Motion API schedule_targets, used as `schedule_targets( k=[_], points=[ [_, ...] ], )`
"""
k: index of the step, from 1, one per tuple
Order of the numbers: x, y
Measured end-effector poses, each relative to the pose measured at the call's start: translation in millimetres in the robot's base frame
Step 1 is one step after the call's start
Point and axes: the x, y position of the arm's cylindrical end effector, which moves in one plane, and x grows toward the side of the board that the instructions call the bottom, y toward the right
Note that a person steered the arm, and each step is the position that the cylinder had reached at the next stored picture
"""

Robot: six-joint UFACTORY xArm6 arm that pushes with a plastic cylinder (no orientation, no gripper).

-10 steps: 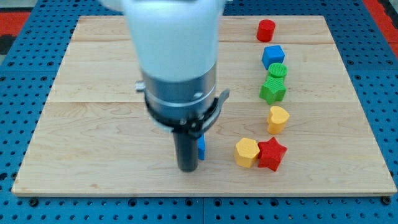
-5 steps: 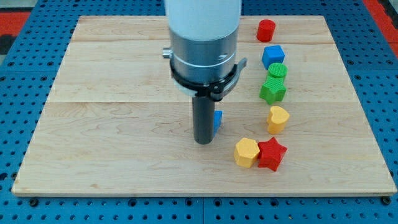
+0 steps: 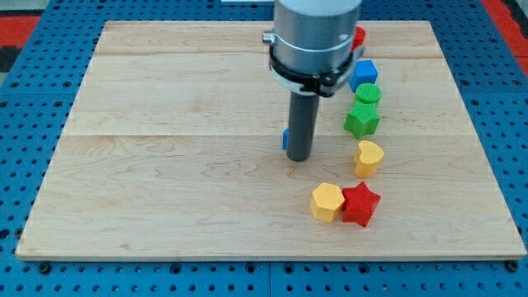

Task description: Push the triangle to bottom of the bottom of the red circle

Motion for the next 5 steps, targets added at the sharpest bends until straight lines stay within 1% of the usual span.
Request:
schedule_targets(
  k=[1, 4, 5],
  points=[
    [-34, -21],
    [-151, 6],
    [-131, -15]
  ],
)
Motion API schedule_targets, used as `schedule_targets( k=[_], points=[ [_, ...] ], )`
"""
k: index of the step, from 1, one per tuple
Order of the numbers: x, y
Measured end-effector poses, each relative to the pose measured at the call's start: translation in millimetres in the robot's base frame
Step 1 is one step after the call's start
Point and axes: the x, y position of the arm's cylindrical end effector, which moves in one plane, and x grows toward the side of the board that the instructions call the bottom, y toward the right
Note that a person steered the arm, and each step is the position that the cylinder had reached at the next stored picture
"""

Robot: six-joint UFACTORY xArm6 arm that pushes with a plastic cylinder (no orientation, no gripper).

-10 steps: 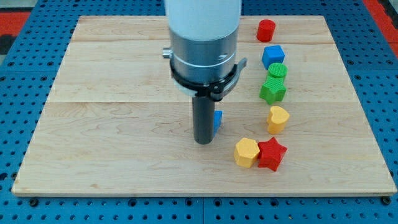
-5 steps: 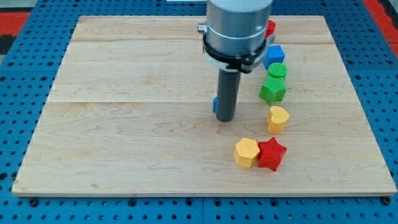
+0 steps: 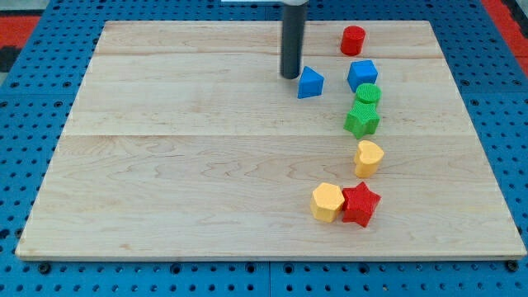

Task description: Push the triangle to bottom of the bottom of the red circle

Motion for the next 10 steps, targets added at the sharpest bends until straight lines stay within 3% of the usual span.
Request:
schedule_targets(
  k=[1, 2, 3, 4, 5, 6, 8, 9, 10],
  points=[
    [52, 8],
    [31, 54],
    [-13, 54],
    [-1, 49],
    [7, -6],
    [-22, -49],
    [-63, 35],
    [-62, 51],
    [-45, 17]
  ],
)
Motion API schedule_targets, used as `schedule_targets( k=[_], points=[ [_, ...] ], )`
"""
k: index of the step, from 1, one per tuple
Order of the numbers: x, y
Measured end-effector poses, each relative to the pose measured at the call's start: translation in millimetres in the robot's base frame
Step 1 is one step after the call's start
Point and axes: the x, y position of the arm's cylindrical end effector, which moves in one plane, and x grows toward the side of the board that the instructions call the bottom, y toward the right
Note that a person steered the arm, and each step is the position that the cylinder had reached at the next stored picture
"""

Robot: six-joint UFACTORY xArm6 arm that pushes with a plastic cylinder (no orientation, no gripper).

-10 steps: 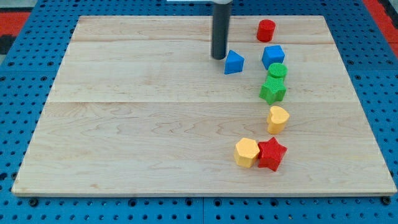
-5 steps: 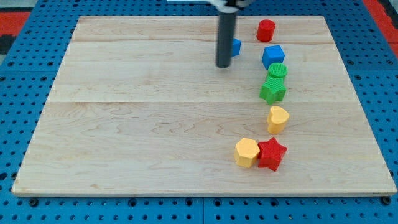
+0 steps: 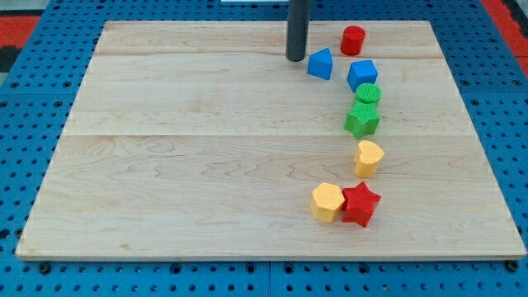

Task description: Push the triangle to bottom of the bottom of the red circle

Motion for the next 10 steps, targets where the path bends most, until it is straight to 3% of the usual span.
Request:
schedule_targets(
  k=[3, 10],
  points=[
    [10, 46],
    [20, 80]
  ],
)
